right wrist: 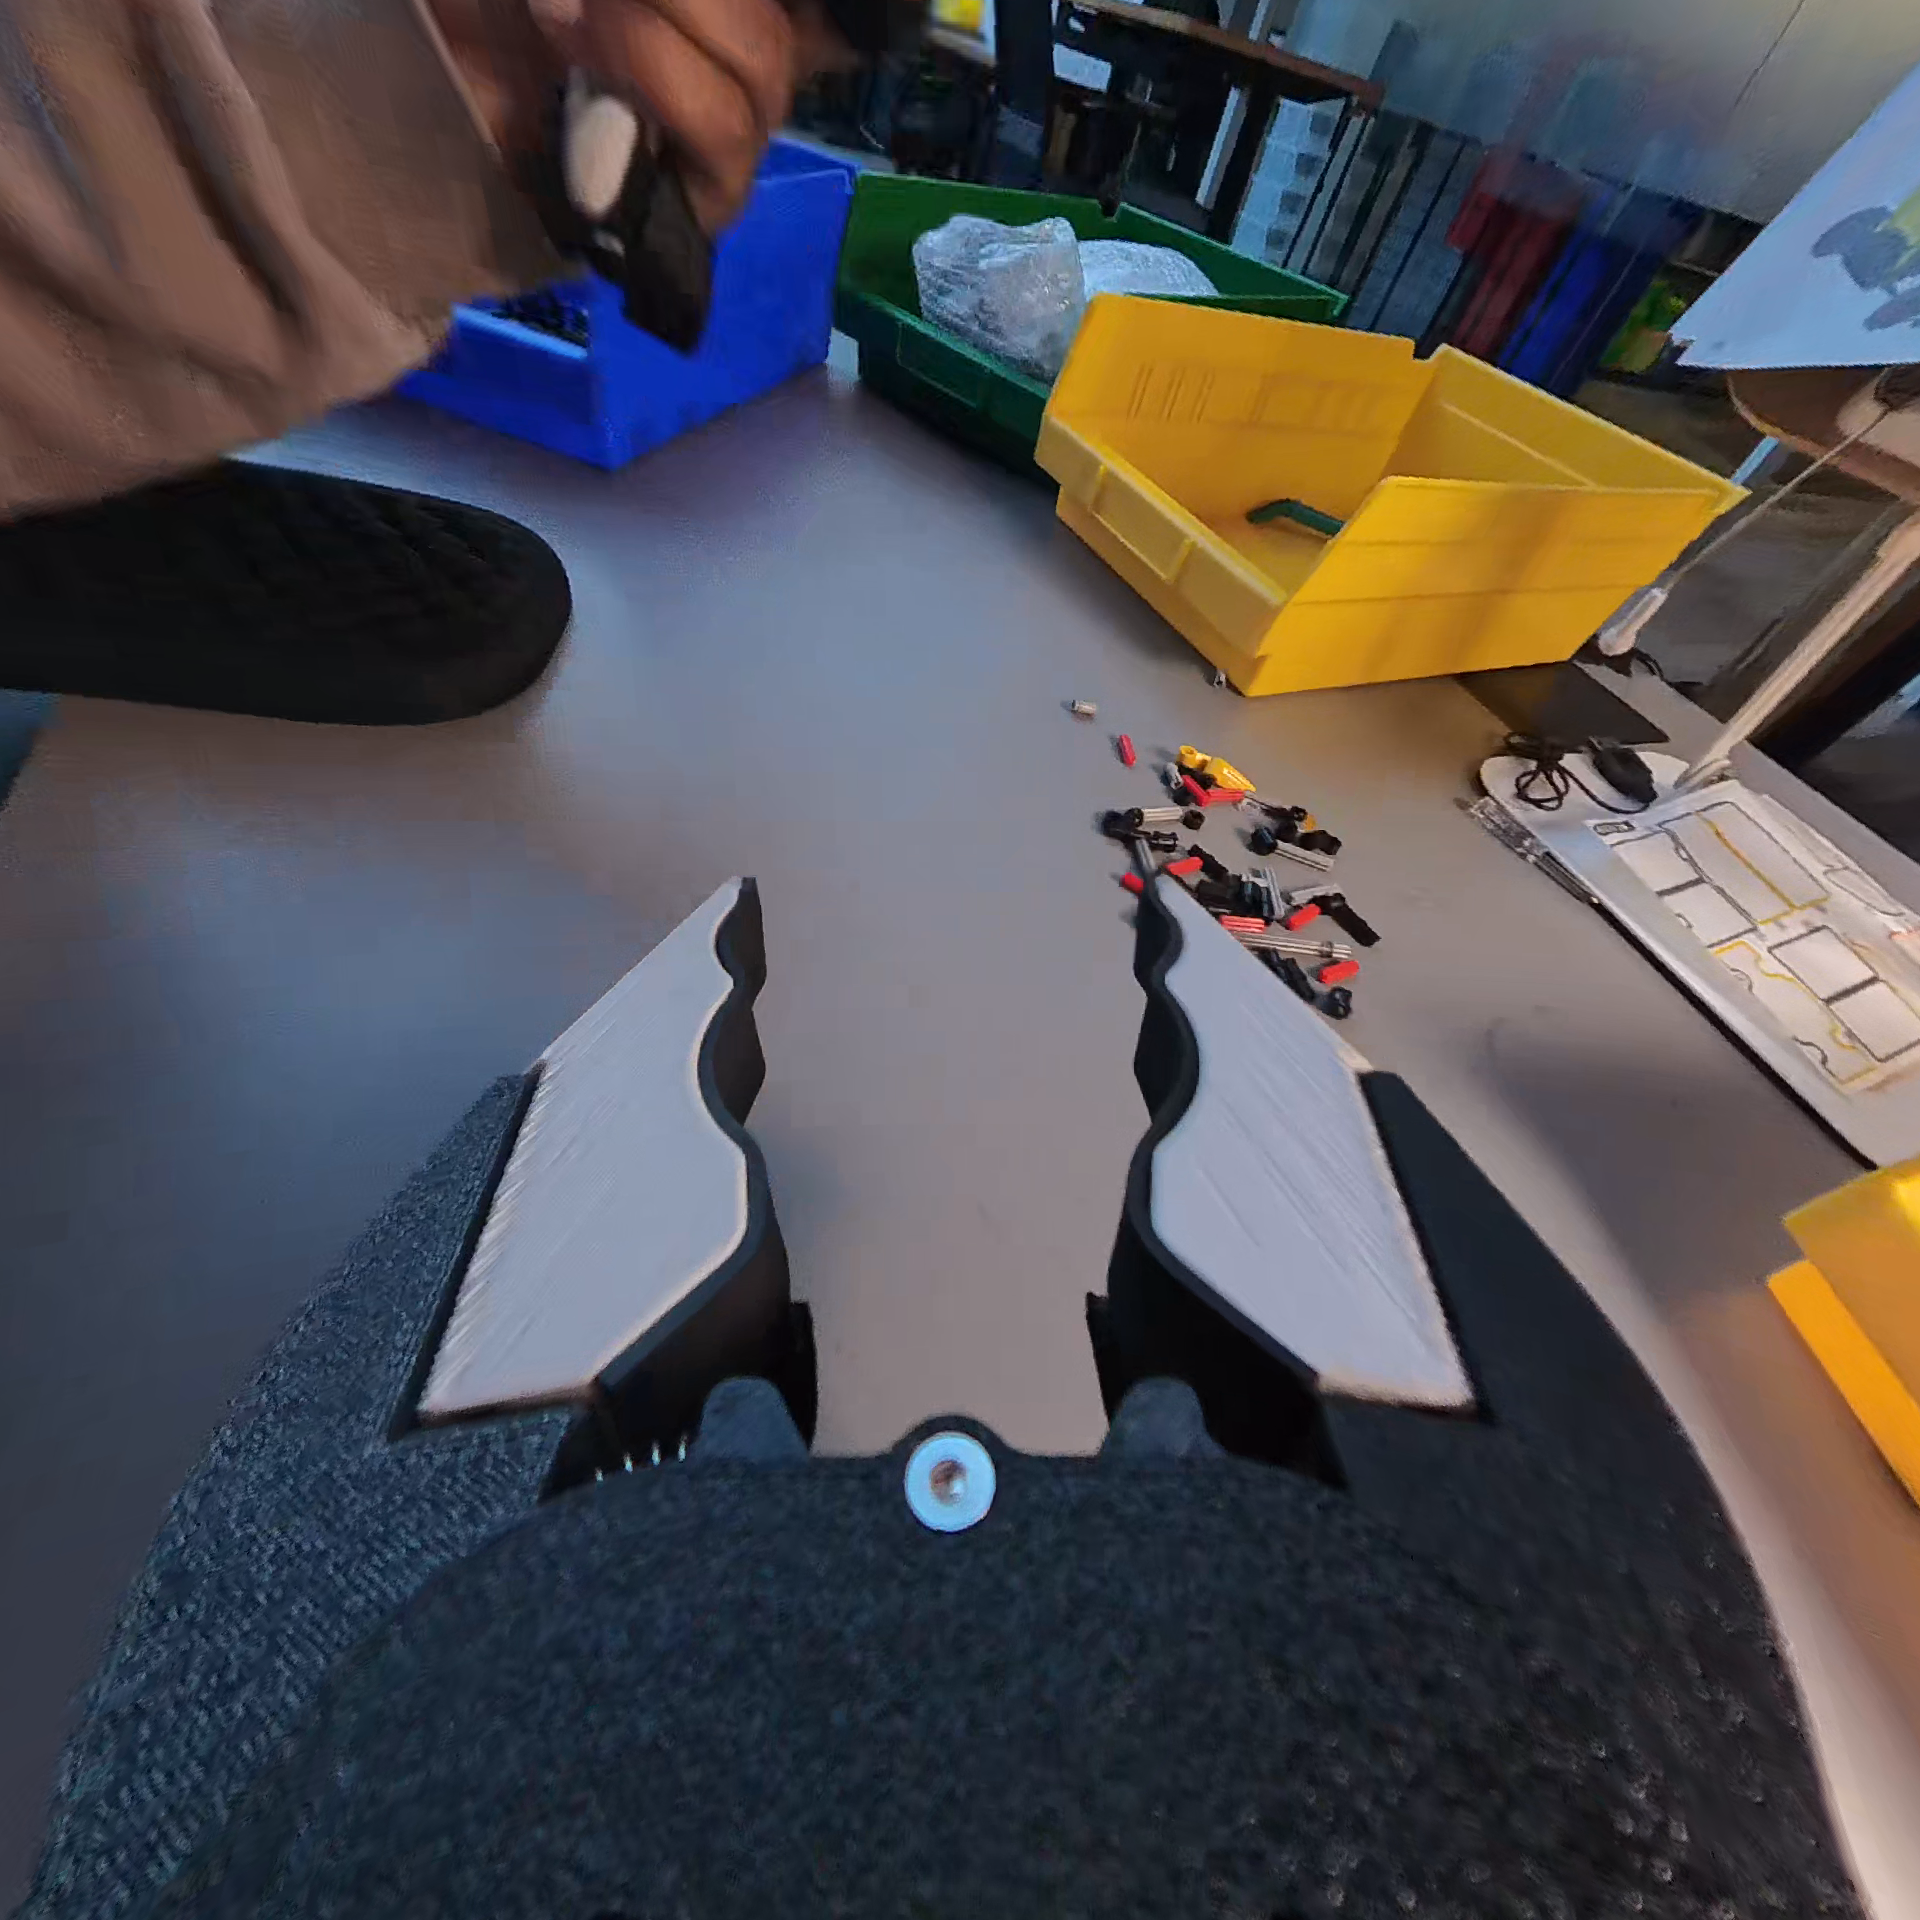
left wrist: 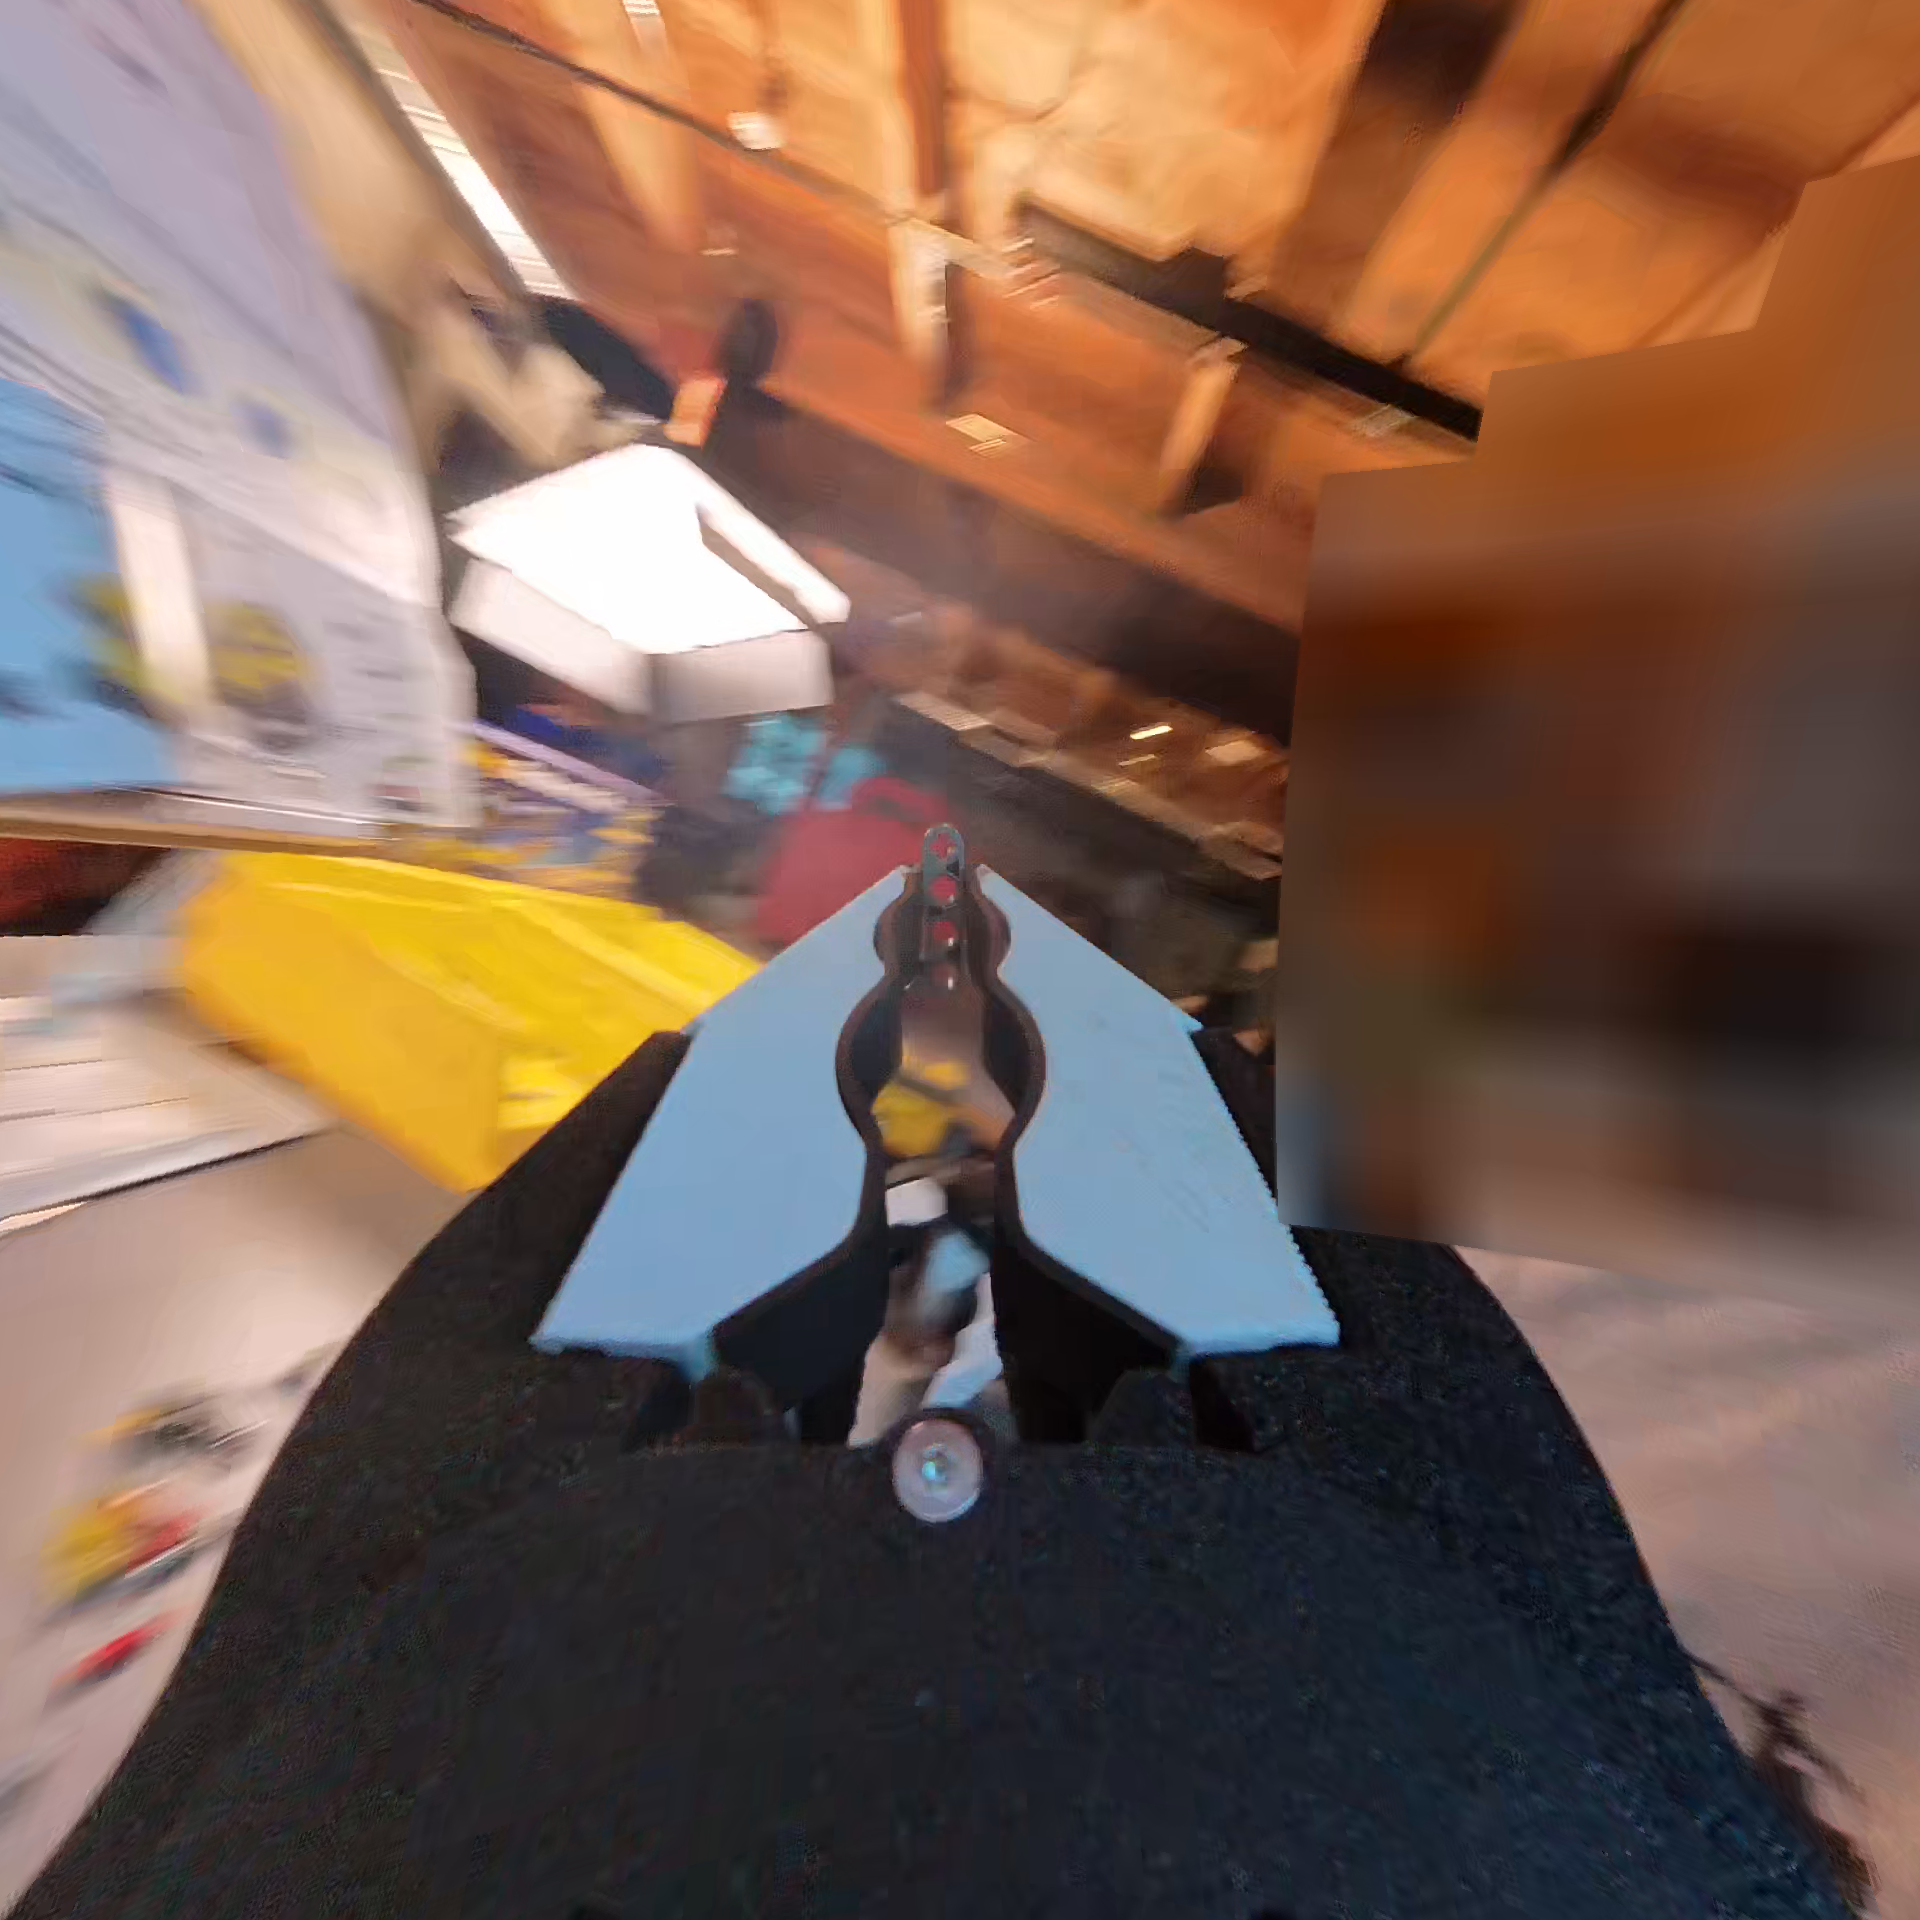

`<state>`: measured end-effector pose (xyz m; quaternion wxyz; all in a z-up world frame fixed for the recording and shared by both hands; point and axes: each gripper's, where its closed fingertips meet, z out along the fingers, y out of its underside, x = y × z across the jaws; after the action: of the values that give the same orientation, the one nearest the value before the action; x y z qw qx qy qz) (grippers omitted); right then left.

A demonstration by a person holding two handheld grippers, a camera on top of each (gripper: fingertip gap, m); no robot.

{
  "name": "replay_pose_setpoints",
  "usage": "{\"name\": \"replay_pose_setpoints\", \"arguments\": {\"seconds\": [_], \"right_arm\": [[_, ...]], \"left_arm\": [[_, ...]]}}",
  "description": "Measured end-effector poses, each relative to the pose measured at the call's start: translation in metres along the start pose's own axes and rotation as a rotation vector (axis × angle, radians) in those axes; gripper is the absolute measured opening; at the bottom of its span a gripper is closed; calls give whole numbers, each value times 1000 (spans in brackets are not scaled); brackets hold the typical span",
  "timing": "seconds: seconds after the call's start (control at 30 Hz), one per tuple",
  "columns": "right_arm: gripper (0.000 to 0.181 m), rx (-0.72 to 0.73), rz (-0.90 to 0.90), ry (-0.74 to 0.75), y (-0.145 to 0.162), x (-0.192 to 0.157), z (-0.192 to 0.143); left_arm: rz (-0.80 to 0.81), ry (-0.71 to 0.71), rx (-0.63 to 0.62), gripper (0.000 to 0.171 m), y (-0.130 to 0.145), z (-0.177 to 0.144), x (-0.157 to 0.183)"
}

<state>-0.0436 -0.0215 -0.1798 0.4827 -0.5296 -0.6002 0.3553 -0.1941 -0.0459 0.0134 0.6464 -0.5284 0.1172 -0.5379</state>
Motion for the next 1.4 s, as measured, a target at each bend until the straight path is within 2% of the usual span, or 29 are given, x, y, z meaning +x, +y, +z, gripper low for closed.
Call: {"name": "replay_pose_setpoints", "arguments": {"seconds": [0.03, 0.07, 0.13, 0.17, 0.2, 0.27, 0.33, 0.43, 0.53, 0.6, 0.7, 0.8, 0.93, 1.03, 1.1, 1.13, 1.23, 1.33, 1.4], "right_arm": [[70, -14, 0, 20, 2, 5, -1], [68, -28, 5, 36, 4, 10, -3], [65, -39, 34, 68, 6, 22, -8], [65, -43, 55, 80, 7, 28, -11], [65, -48, 78, 92, 9, 34, -13], [65, -44, 118, 109, 10, 44, -16], [65, -43, 149, 118, 12, 50, -17], [65, -54, 151, 134, 14, 53, -17], [65, -63, 135, 147, 16, 53, -17], [65, -63, 131, 155, 16, 54, -17], [67, -61, 130, 163, 16, 55, -18], [70, -58, 124, 161, 16, 55, -18], [73, -43, 109, 154, 14, 52, -17], [72, -47, 98, 157, 15, 51, -16], [71, -52, 99, 160, 17, 51, -16], [71, -54, 98, 158, 18, 51, -15], [69, -41, 82, 156, 17, 50, -14], [68, -11, 50, 164, 11, 50, -16], [68, 18, 38, 177, 5, 51, -18]], "left_arm": [[158, -234, -59, 7, -14, -23, -14], [315, -507, -126, 7, -30, -56, -29], [548, -1024, -273, 7, -63, -145, -44], [579, -1218, -343, 7, -71, -188, -42], [546, -1346, -402, 7, -71, -224, -39], [400, -1451, -479, 9, -52, -274, -37], [293, -1519, -552, 23, -29, -308, -37], [311, -1571, -543, 40, -22, -325, -36], [396, -1528, -435, 59, -38, -303, -34], [472, -1478, -438, 72, -43, -277, -37], [556, -1325, -437, 83, -40, -218, -44], [592, -1152, -411, 84, -28, -157, -55], [592, -913, -349, 71, -4, -79, -70], [595, -752, -312, 29, 18, -30, -79], [571, -673, -319, 11, 36, -3, -89], [551, -636, -321, 7, 45, 8, -95], [505, -589, -313, 7, 73, 28, -120], [558, -620, -337, 25, 107, 26, -143], [568, -599, -387, 39, 127, 26, -142]]}}
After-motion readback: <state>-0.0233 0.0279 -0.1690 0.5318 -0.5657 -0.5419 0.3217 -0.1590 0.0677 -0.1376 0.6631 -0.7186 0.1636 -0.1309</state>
